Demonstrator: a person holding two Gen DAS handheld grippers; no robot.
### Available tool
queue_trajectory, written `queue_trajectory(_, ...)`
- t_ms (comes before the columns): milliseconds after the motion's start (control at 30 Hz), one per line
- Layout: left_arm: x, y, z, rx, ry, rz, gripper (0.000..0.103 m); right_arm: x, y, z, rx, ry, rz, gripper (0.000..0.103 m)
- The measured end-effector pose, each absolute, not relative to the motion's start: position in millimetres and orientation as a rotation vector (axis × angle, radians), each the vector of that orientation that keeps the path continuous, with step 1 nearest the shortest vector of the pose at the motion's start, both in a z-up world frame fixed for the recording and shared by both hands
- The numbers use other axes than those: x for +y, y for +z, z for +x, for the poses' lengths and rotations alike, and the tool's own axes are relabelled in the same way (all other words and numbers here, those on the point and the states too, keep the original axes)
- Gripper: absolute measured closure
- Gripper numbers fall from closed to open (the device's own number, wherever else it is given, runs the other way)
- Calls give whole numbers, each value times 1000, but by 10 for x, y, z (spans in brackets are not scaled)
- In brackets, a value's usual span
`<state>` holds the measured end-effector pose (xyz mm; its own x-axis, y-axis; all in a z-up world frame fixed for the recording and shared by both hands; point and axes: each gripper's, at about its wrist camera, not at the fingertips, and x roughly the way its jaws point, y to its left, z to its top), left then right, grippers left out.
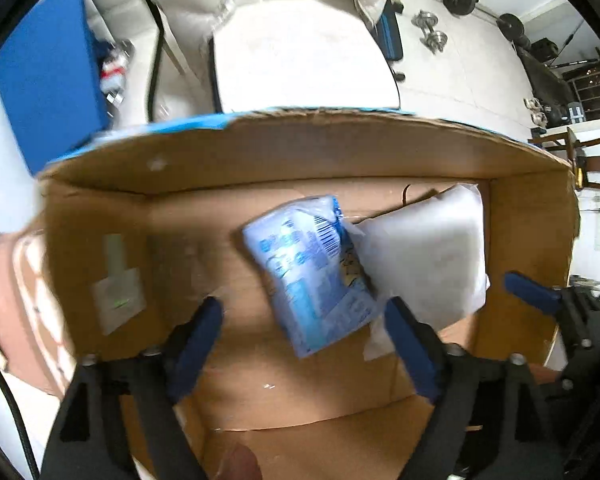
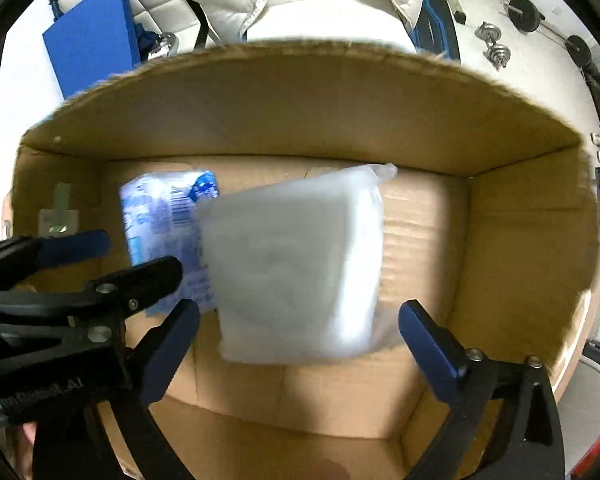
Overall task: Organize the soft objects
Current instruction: 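Carry both packs into the box and open both grippers, then move both tools back over the remaining items on the table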
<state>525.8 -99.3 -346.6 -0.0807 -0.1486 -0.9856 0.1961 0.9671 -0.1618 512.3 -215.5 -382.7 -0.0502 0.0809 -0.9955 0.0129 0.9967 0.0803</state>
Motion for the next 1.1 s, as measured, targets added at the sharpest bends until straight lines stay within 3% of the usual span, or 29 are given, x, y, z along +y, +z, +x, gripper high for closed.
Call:
queue_trajectory(167,-806,-3125,4890,1532,-248,22,5,-2103,-3488,4820,1543,-1,-13,0)
queue_trajectory(667,-619,-1881,3394,1163,-103,87,5,-2156,-2395,3408,1244,-58,-55,0)
queue_trajectory(1100,-706,-1161,2789,963,-89,87,0,-2217,-1419,2644,1053,-31,-47,0)
